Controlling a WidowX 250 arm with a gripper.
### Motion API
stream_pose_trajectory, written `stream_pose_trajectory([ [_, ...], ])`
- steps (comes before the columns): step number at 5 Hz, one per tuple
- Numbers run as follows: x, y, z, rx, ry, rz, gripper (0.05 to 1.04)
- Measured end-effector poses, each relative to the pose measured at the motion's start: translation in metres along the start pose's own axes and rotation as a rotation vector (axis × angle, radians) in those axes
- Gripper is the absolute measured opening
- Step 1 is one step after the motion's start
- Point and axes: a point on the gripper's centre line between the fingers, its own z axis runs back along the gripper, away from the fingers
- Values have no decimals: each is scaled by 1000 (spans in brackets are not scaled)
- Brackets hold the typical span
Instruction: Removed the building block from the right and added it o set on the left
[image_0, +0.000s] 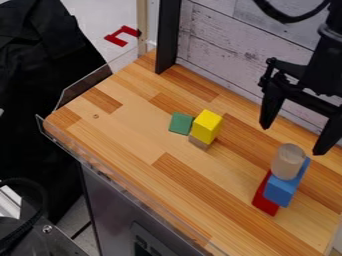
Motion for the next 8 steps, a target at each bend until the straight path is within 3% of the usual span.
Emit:
stream_pose_trajectory([
  [6,-5,0,-31,-99,146,78,968],
  [7,-5,2,-37,-101,139,103,665],
  [8,-5,2,-38,-99,133,114,511],
])
